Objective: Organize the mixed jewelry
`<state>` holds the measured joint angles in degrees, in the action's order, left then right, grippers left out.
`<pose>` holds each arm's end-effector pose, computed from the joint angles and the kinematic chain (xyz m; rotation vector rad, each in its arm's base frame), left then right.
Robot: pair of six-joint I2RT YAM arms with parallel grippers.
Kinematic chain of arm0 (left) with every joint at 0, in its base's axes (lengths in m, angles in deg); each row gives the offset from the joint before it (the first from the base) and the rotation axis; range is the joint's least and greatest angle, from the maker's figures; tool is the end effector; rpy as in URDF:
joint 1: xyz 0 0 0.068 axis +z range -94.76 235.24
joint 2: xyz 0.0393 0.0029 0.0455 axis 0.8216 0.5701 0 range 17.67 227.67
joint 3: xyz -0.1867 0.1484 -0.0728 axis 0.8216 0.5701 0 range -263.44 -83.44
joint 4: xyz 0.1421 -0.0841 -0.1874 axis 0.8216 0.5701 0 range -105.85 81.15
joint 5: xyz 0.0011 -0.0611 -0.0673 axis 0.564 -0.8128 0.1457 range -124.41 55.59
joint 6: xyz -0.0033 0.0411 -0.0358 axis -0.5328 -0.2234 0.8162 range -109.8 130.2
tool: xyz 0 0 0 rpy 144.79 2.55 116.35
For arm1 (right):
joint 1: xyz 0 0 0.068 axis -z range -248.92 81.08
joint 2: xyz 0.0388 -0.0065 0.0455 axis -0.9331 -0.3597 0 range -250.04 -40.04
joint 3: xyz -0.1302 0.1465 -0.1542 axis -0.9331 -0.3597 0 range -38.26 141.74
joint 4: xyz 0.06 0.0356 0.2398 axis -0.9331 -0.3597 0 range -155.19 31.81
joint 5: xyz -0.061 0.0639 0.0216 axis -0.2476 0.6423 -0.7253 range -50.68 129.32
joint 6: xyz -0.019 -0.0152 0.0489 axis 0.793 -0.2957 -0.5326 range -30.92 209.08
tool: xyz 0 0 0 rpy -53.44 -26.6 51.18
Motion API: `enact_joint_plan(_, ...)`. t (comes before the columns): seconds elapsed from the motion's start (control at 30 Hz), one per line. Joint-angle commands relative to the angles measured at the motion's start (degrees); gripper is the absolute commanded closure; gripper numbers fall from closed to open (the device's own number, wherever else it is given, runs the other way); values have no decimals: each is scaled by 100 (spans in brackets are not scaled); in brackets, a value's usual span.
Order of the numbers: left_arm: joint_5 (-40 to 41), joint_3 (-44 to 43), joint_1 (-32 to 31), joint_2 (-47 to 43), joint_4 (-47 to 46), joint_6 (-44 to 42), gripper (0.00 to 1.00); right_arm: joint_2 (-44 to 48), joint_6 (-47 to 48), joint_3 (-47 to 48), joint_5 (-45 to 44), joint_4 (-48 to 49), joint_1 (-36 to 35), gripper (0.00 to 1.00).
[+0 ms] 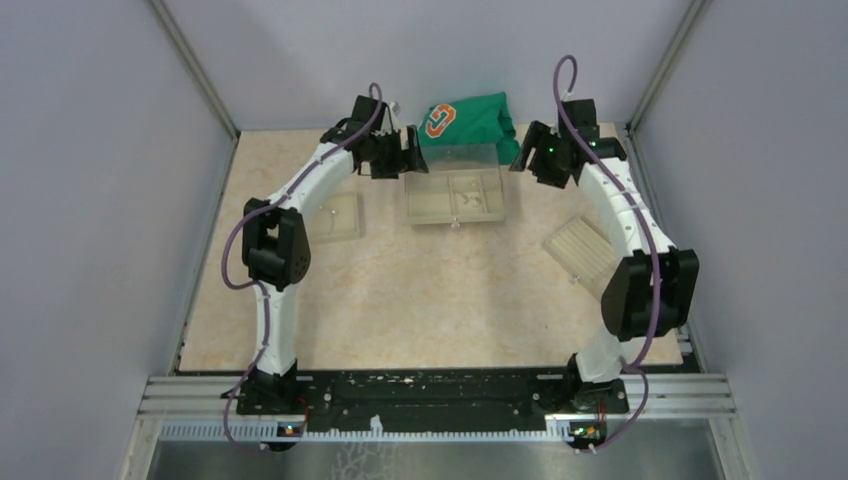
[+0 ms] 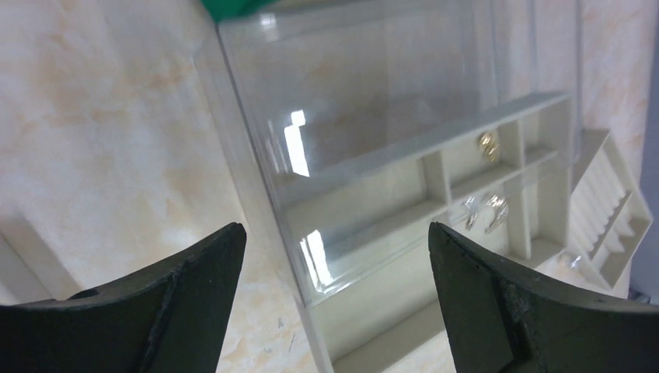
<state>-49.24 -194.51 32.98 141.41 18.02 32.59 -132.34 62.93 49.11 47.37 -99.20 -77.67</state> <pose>0.4299 -0.1861 0.2409 0.1244 2.4526 -0.6667 0.3383 0.0572 0.3136 0.2966 2.3924 0.4543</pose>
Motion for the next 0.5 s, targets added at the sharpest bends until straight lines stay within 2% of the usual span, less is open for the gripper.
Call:
enact_joint_plan(0.0, 251, -913, 173, 398, -314, 452, 6, -969, -509, 845, -103, 677, 163, 32)
enact_joint_plan(0.13, 85, -1518, 283, 871, -606, 670, 7, -1966, -597, 1907, -148, 564, 166, 33)
enact_joint_plan(0.47, -242, -1792, 527, 1497, -1571, 1096, 8, -4240, -767, 4803, 172, -170, 90, 34)
